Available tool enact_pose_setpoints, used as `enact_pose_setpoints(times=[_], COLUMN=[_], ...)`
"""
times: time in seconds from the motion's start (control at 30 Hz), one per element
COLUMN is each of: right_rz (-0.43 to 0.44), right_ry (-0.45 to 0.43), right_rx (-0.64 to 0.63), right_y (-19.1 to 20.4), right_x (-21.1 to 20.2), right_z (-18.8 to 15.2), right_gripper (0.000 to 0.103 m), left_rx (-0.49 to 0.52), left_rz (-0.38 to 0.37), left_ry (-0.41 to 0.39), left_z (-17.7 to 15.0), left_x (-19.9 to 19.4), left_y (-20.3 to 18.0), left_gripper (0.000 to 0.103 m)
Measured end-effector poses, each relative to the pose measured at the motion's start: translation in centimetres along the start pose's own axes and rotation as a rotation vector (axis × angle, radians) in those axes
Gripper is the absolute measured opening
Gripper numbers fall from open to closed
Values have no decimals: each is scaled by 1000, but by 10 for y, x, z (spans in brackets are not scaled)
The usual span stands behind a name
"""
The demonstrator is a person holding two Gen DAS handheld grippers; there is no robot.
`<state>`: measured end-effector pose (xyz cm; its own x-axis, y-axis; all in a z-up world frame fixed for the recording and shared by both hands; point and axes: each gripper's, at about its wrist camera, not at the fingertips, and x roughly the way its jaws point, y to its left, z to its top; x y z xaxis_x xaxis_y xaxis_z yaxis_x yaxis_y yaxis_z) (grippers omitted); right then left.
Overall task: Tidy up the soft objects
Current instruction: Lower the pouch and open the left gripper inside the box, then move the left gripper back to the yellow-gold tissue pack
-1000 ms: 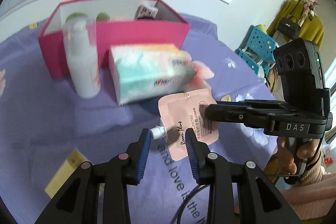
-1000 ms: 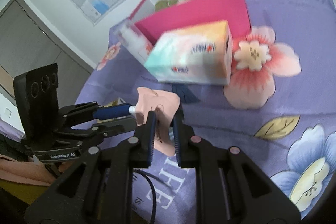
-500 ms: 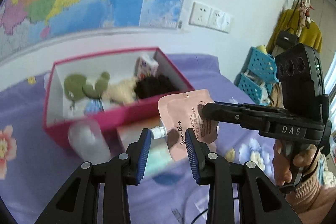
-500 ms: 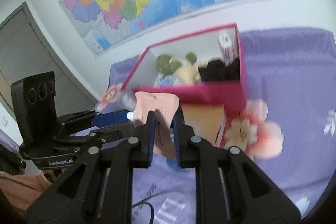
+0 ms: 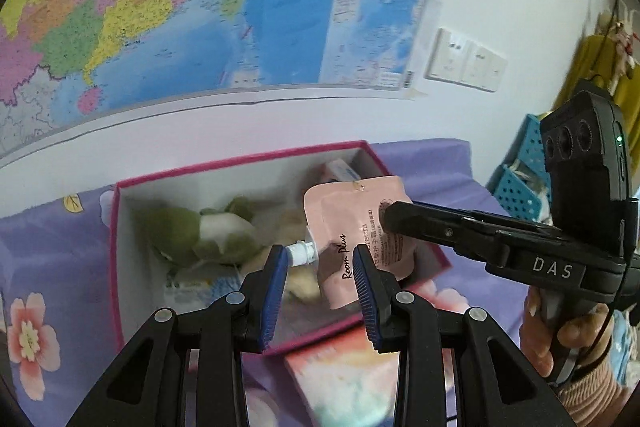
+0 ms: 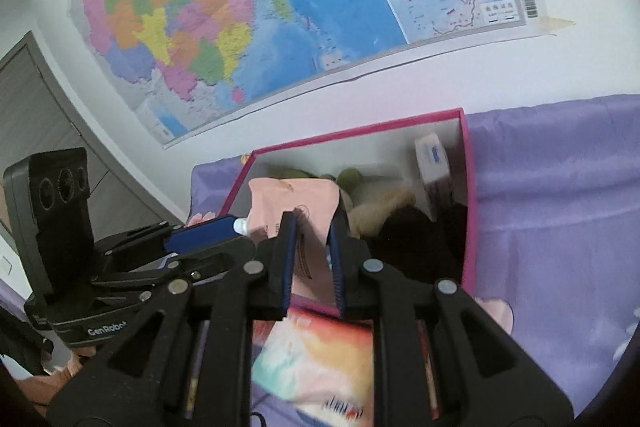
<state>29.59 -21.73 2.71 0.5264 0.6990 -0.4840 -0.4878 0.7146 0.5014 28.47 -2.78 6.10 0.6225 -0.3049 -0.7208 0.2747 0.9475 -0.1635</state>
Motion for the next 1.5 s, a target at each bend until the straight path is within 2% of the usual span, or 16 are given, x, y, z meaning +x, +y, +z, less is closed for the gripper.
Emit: enact_pose_setpoints(times=[0.4,0.53,0.7,0.9,1.07,1.2,1.27,1.37,1.5], right_rz=[-16,-56,-95,-60,-15,35,67,104,155], right_ry=[50,43,20,14,10,26,41,61,112], right_rx=[84,116,122,85,15,-46,-76,-117,-156], right_y=[-29,-39,-46,-36,-14,6,18,33,50], right_x=[57,69,63,41,15,-7,-15,-25,-28], right_z=[33,41,39,29,10,-12,-25,-44,-73], right_gripper=[20,20,20,21,22,24,27,29,29], left_rx=[6,-4,-6,2,-9,-23,-39,-54,-117], left_rz=[24,45,47,34,1,-12,-23,17,48], left_ry=[75,74,50,-33,-110,-141,-141,-134,-68], left_z=[27,30,22,8,-17,-55,-74,-104,-146], left_x=[41,46,36,-3,-51,-80,-90,-97,-96], left_y=[15,19,29,35,37,33,33,33,45], left_gripper=[33,33,33,35,41,45,48,52,52])
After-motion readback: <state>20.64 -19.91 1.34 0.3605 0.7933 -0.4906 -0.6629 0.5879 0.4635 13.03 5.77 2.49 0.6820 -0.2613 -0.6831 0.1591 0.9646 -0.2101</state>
